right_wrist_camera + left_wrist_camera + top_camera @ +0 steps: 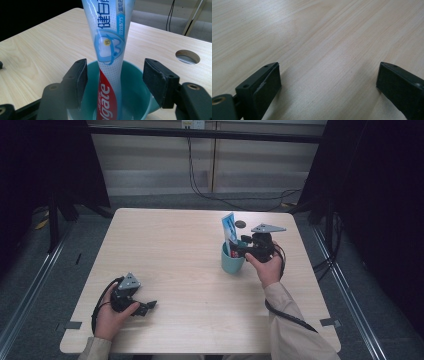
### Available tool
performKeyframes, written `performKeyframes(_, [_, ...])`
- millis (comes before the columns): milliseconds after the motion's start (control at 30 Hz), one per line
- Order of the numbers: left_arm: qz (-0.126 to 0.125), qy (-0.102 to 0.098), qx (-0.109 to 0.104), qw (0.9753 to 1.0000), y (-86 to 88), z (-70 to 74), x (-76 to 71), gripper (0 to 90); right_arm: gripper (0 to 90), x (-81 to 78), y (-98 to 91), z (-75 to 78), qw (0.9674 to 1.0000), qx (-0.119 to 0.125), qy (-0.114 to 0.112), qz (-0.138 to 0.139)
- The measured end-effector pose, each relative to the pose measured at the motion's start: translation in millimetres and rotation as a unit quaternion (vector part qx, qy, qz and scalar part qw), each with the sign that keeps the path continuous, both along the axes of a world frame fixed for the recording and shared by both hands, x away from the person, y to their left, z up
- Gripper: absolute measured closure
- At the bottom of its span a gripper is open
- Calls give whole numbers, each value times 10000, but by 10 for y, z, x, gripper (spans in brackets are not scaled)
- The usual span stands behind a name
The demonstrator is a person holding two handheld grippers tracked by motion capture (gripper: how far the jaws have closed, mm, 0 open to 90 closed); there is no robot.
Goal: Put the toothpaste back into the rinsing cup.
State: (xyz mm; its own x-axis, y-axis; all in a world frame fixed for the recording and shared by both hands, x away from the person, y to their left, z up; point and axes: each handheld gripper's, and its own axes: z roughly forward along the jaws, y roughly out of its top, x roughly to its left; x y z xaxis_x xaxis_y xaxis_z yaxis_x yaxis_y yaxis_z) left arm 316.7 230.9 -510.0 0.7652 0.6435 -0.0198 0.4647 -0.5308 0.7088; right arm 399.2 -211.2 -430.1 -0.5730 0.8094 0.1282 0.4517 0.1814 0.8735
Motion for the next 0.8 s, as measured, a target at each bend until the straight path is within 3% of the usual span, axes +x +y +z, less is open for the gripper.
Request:
performKeyframes(367, [-2, 0, 1, 10000, 0, 0, 0, 52, 247, -28, -38, -1, 9999, 9, 103, 57])
performKeyframes(800, [-6, 4, 0, 10000, 0, 0, 0, 52, 219, -131, -83, 13, 9998, 5, 145, 158])
